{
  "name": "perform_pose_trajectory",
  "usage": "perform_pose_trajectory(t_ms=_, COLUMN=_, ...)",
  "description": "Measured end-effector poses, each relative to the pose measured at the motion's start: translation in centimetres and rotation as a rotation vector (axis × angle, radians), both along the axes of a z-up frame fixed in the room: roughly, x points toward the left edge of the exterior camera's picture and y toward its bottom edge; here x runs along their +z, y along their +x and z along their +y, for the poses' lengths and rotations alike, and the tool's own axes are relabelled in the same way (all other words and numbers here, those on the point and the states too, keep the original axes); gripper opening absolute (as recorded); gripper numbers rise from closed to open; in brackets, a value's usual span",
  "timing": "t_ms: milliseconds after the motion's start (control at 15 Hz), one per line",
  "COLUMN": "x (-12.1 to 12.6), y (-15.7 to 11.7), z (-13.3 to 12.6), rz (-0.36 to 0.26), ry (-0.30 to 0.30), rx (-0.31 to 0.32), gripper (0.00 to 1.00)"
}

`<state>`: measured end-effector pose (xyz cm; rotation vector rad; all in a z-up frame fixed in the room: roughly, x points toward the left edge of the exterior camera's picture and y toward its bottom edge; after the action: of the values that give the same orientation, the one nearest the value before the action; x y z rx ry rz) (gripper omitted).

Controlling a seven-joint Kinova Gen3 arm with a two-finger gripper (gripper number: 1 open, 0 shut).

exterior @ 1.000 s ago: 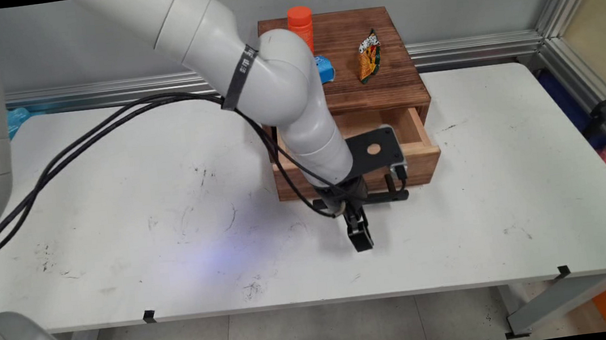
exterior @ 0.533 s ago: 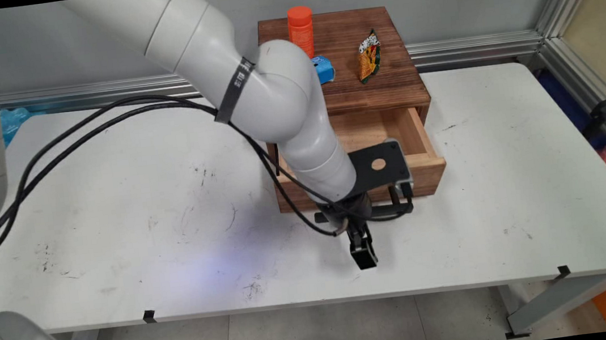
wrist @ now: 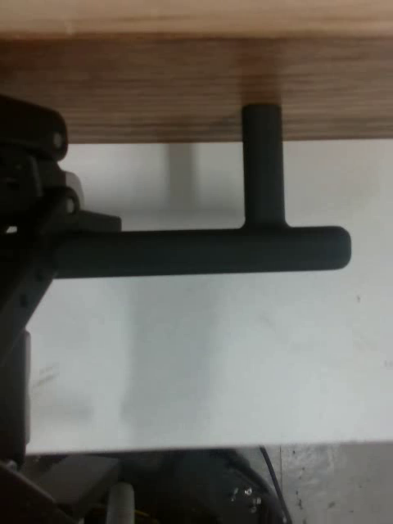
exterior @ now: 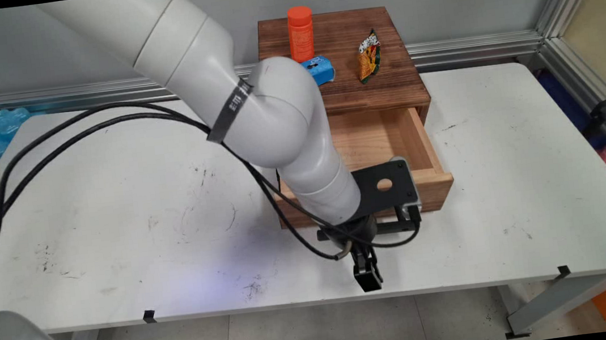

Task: Open the drawer

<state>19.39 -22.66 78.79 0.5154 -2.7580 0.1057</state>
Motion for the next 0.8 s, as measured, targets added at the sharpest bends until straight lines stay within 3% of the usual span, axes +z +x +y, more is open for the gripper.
perform_pose_trajectory(t_ms=800, x=0.2, y=-1.4, z=4.1, rz=0.010, ry=0.022, rx=-0.019, gripper=1.00)
